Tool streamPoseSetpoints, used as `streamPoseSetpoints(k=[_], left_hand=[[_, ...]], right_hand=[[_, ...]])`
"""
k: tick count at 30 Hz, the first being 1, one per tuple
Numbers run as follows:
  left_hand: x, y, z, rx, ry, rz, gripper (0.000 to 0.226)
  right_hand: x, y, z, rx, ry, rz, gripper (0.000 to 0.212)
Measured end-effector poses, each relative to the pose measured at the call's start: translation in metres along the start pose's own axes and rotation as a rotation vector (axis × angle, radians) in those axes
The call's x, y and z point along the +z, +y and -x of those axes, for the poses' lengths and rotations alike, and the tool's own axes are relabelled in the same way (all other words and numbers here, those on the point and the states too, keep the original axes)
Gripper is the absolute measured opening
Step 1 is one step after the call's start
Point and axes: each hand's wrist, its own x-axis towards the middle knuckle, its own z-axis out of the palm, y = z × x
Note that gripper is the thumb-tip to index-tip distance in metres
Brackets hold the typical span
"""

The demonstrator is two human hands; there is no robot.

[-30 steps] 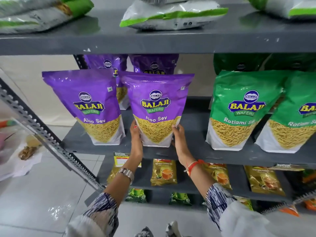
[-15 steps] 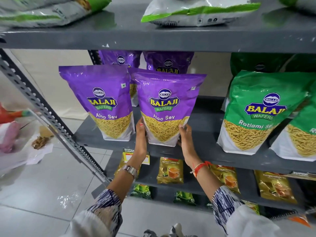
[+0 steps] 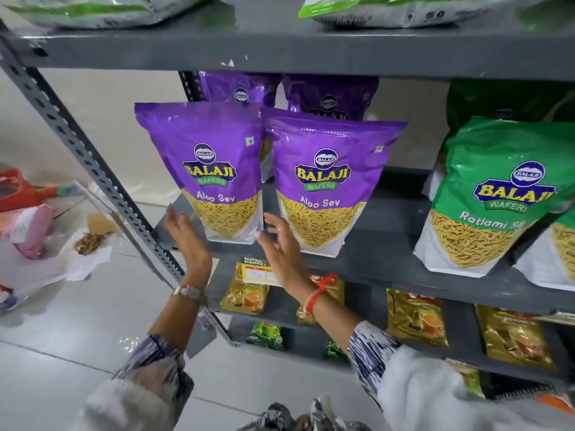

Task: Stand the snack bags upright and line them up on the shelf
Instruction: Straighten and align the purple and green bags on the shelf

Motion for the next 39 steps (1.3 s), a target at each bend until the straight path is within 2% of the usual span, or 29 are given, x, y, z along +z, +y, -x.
streamPoseSetpoints(k=[4, 6, 11, 13, 14, 16, 18, 20, 22, 24, 26, 28, 31, 33, 36, 37, 39], left_hand=[[-0.006, 0.012, -0.016, -0.208, -0.206, 0.02, 0.061], [-0.002, 0.019, -0.012, -0.245, -0.269, 0.033, 0.055], [-0.002, 0.022, -0.005, -0.214, -0.288, 0.044, 0.038], [-0.005, 0.022, -0.007, -0.198, -0.263, 0.036, 0.039], [-0.007, 0.019, -0.009, -0.206, -0.219, 0.03, 0.047], [-0.007, 0.011, -0.007, -0.189, -0.039, -0.007, 0.056], [-0.006, 0.006, 0.016, -0.044, 0.145, 0.002, 0.044], [-0.003, -0.004, 0.057, 0.105, 0.148, -0.035, 0.033], [0.005, -0.02, 0.102, 0.135, -0.005, -0.069, 0.019], [0.011, -0.035, 0.139, 0.143, -0.163, -0.087, 0.015], [0.034, -0.042, 0.184, 0.156, -0.341, -0.059, 0.015], [0.075, -0.044, 0.237, 0.143, -0.587, -0.061, 0.018], [0.141, -0.038, 0.301, 0.063, -0.943, -0.067, 0.03], [0.186, -0.031, 0.339, -0.002, -1.118, -0.08, 0.031], [0.239, -0.022, 0.381, -0.161, -1.233, -0.065, 0.049], [0.253, -0.02, 0.393, -0.211, -1.224, -0.032, 0.053], [0.279, -0.016, 0.407, -0.336, -1.098, 0.04, 0.056]], right_hand=[[0.022, -0.014, -0.028, 0.211, -0.009, -0.003, 0.071], [0.026, -0.018, -0.035, 0.278, -0.011, -0.03, 0.073], [0.032, -0.015, -0.043, 0.28, -0.009, -0.049, 0.072], [0.032, -0.015, -0.042, 0.276, -0.001, -0.063, 0.072], [0.032, -0.016, -0.039, 0.27, 0.002, -0.066, 0.072], [0.027, -0.016, -0.024, 0.24, 0.005, -0.095, 0.072], [0.011, -0.012, 0.002, 0.194, 0.007, -0.149, 0.066], [-0.015, 0.0, 0.037, 0.144, 0.082, -0.166, 0.054], [-0.05, 0.018, 0.075, 0.111, 0.282, -0.164, 0.037], [-0.079, 0.035, 0.101, 0.113, 0.482, -0.192, 0.022], [-0.121, 0.047, 0.119, 0.13, 0.688, -0.229, 0.018], [-0.183, 0.049, 0.135, 0.088, 0.879, -0.225, 0.015], [-0.266, 0.04, 0.148, 0.036, 1.072, -0.195, 0.012], [-0.32, 0.032, 0.152, -0.004, 1.177, -0.156, 0.012], [-0.388, 0.032, 0.147, 0.053, 1.199, -0.145, 0.025], [-0.408, 0.033, 0.145, 0.093, 1.169, -0.139, 0.032], [-0.441, 0.032, 0.14, 0.178, 1.096, -0.106, 0.047]])
